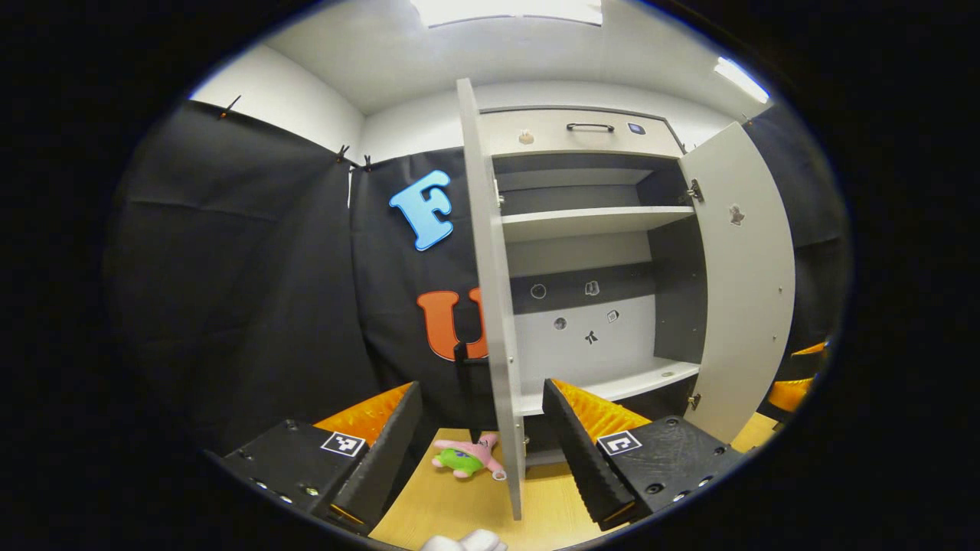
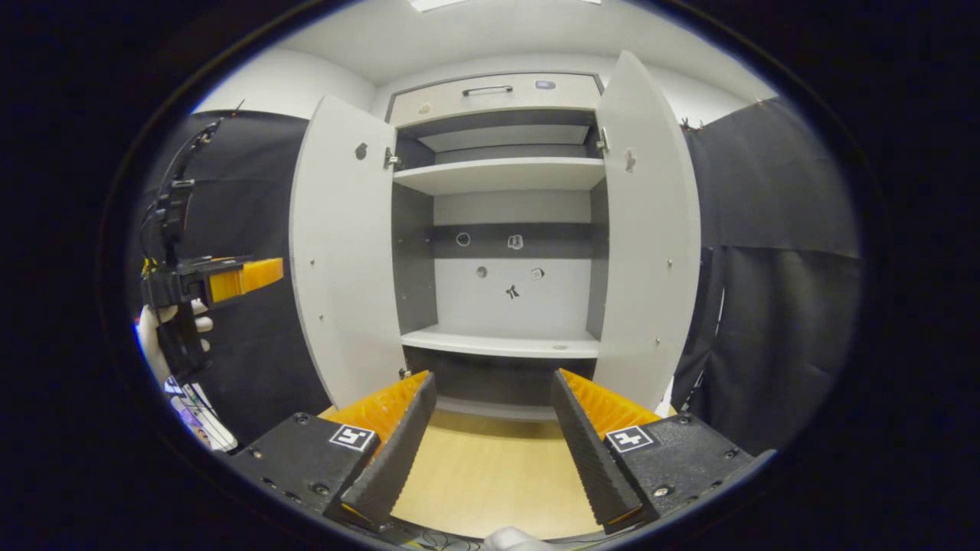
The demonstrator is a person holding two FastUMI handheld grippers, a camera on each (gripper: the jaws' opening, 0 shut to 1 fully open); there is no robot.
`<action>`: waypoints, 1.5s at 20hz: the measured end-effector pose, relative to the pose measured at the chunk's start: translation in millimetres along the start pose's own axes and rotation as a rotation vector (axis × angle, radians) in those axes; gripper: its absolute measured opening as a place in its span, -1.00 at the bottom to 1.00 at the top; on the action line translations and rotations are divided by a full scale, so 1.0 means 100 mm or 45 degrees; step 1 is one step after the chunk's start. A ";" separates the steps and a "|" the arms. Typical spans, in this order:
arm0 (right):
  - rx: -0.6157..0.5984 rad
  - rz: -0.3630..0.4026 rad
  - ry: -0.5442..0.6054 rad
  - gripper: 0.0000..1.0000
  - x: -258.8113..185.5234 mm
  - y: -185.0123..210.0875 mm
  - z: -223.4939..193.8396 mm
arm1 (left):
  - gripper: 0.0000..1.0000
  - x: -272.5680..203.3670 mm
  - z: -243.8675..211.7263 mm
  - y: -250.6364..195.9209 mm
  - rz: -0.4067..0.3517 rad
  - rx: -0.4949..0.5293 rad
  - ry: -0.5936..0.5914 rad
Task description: Open the right door of the double-door shoe cabinet with the right hand, and open the left door with the left hand.
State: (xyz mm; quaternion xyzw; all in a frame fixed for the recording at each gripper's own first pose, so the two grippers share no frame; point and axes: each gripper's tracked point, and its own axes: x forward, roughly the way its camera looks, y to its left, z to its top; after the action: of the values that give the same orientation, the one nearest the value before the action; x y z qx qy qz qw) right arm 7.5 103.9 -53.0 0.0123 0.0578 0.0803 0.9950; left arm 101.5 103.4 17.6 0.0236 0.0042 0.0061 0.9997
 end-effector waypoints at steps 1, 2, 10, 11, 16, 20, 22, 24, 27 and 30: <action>-0.001 -0.011 -0.006 0.90 -0.01 -0.05 0.01 | 0.89 -0.04 0.05 -0.10 -0.017 0.002 -0.011; 0.003 -0.019 -0.014 0.89 -0.01 -0.08 0.03 | 0.88 -0.05 0.08 -0.21 -0.032 0.005 -0.022; 0.007 -0.081 -0.029 0.89 -0.02 -0.38 0.09 | 0.92 -0.19 -0.08 -0.94 -0.125 -0.063 0.024; 0.010 -0.087 -0.028 0.89 -0.01 -0.41 0.09 | 0.92 -0.22 -0.12 -0.99 -0.124 -0.082 0.028; 0.023 -0.089 -0.015 0.89 -0.03 -0.51 0.05 | 0.93 -0.35 -0.41 -1.17 -0.095 -0.129 0.085; 0.017 -0.093 -0.011 0.89 -0.03 -0.57 0.03 | 0.92 -0.43 -0.55 -1.05 -0.016 -0.076 0.109; 0.024 -0.109 -0.005 0.89 -0.02 -0.62 0.02 | 0.93 -0.42 -0.57 -1.02 -0.003 -0.075 0.115; 0.044 -0.113 -0.009 0.89 -0.01 -0.64 0.04 | 0.92 -0.38 -0.56 -1.02 -0.001 -0.092 0.121; 0.047 -0.134 -0.008 0.89 0.01 -0.71 0.04 | 1.00 -0.36 -0.54 -1.03 -0.006 -0.090 0.123; 0.048 -0.157 -0.016 0.89 0.01 -0.76 0.06 | 0.93 -0.34 -0.52 -1.07 -0.021 -0.074 0.118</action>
State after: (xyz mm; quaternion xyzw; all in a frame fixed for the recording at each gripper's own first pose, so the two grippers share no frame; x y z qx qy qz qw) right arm 21.2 29.2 -49.7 0.0280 0.0539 0.0175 0.9980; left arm 68.4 -1.6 -38.7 -0.0056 0.0506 -0.0011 0.9987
